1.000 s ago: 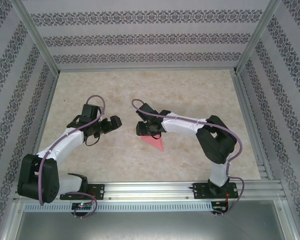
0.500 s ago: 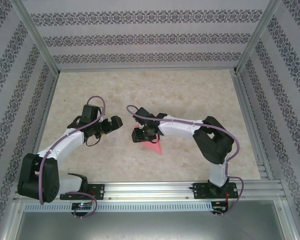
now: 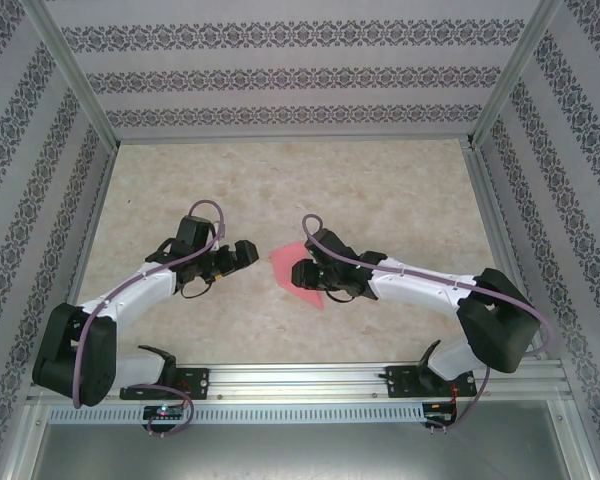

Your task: Fold a paper plane with a square sheet of paper (pick it up from the middle)

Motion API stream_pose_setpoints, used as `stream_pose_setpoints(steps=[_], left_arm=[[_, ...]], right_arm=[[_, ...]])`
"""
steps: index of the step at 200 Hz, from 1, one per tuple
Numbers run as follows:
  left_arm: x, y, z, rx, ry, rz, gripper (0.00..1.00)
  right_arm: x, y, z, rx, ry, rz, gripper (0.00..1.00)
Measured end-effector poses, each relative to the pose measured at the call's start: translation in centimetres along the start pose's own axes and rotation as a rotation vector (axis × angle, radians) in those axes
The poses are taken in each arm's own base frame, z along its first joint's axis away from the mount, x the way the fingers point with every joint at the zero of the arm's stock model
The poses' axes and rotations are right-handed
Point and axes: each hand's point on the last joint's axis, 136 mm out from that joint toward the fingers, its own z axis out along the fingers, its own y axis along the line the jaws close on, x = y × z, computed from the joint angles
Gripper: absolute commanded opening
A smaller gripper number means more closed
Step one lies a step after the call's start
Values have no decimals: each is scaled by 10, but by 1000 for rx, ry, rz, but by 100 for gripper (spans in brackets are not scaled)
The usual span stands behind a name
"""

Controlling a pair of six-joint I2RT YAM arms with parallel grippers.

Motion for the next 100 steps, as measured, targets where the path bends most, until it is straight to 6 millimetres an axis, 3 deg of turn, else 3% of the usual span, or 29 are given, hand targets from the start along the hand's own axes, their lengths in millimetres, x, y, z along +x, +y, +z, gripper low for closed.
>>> stream_pose_setpoints(steps=[47,100], left_arm=[[11,-13,9,28,30,18,100],[22,-19,20,34,66,20,100]], right_arm=[[-5,-7,12,24,-39,114,28],[8,-32,33,97,-17,178,28]])
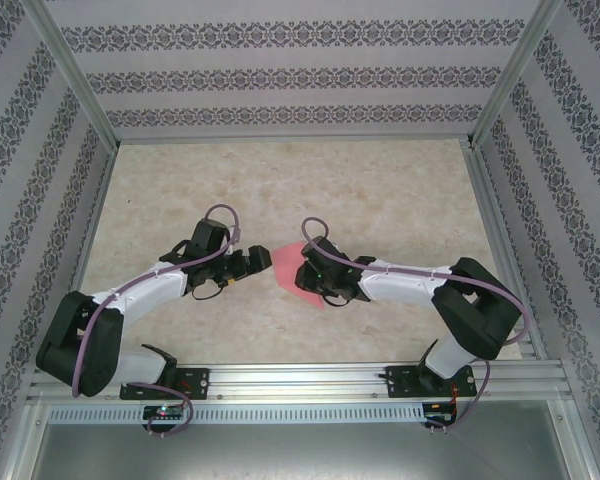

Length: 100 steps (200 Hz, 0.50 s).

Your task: Fold a paper plane with a square sheet of paper (pick it up from the middle)

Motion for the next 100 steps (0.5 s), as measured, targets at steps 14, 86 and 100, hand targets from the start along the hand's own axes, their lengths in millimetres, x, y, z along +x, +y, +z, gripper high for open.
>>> stream_pose_setpoints(steps=[14,86,100], left_arm=[[1,-3,1,8,4,4,99],[23,-23,23,84,88,0,95],[29,-27,28,98,112,-5,94]], right_arm=[[2,-8,4,14,5,11,28],[-1,-23,13,-100,3,124,28],[-2,-23,13,-141,3,148,28]])
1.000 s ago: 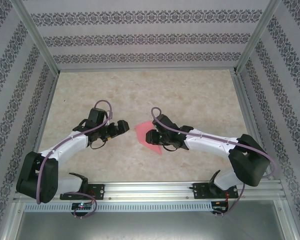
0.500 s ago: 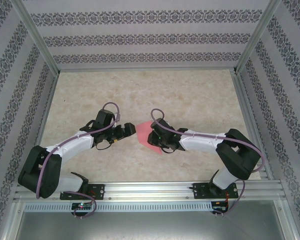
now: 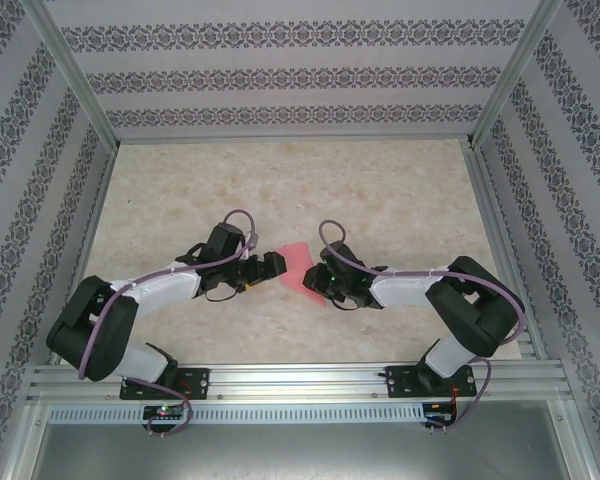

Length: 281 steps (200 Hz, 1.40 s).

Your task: Fold a paper plane with a square sheet of paper (pick it up from the middle)

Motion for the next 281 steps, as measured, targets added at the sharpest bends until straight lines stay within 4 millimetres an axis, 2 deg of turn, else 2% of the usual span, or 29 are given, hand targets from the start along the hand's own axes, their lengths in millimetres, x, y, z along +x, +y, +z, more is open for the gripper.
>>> stream_pose_setpoints(steps=[54,96,178,227,281], left_arm=[[21,2,27,-15,92,-35,84],[15,-3,37,-5,90,-53,63],[6,-5,47,-10,88,-59,40],[5,0,54,-23,93,-65,35],[-4,-7,57,14,64,-40,33]], right_arm=[[-4,0,-3,-142,29,83,28],[-4,1,-4,-187,52,102,28],[-4,1,-5,-210,73,102,28],[-2,2,-5,-225,85,26,28],[3,3,-6,-229,102,-120,28]])
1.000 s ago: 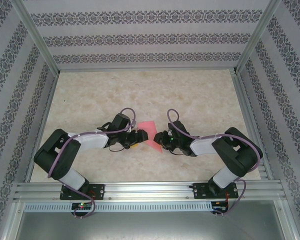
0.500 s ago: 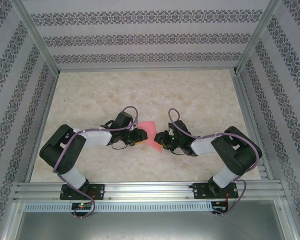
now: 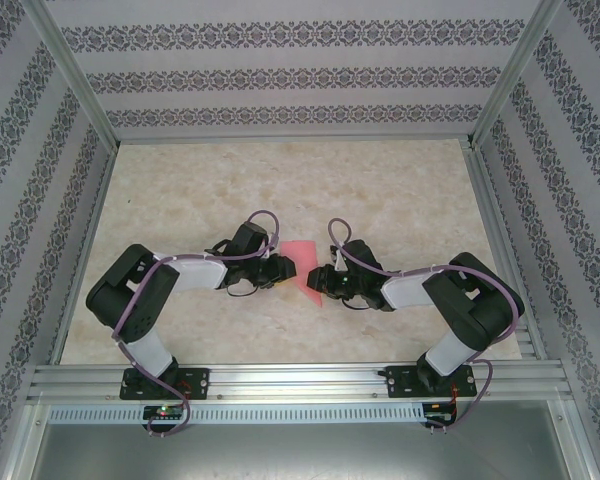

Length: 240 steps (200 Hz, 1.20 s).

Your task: Fold a paper plane with a square sheet of paper (pick it up from the middle)

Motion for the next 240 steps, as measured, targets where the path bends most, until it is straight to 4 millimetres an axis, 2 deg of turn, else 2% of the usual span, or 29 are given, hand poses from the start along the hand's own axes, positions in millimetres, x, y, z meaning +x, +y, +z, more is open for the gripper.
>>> stream_pose_setpoints(steps=[61,98,118,130,157,165,179,201,223,240], left_arm=[[-9,8,6,10,-7,-7,24],[-14,10,7,28,-5,4,4],[-15,6,8,47,-3,15,0],[-15,4,7,53,-4,18,0],[-16,-1,2,52,-17,19,0],[-16,-4,-2,51,-27,19,0],[-17,-11,-8,51,-47,23,0],[-13,-23,-15,50,-71,26,0],[-12,-28,-18,35,-87,12,0],[-13,-30,-17,23,-100,-4,0]], right_arm=[[3,0,-1,-2,31,-95,28],[4,0,-1,-7,41,-133,29],[4,1,-2,-5,42,-156,33],[0,-1,-5,13,26,-167,41],[-14,-6,-25,125,-66,-225,57],[-18,-2,-34,155,-106,-263,60],[-21,18,-51,173,-180,-355,65],[-27,41,-74,189,-290,-453,66],[-32,39,-89,250,-369,-497,65],[-27,35,-90,296,-381,-540,64]])
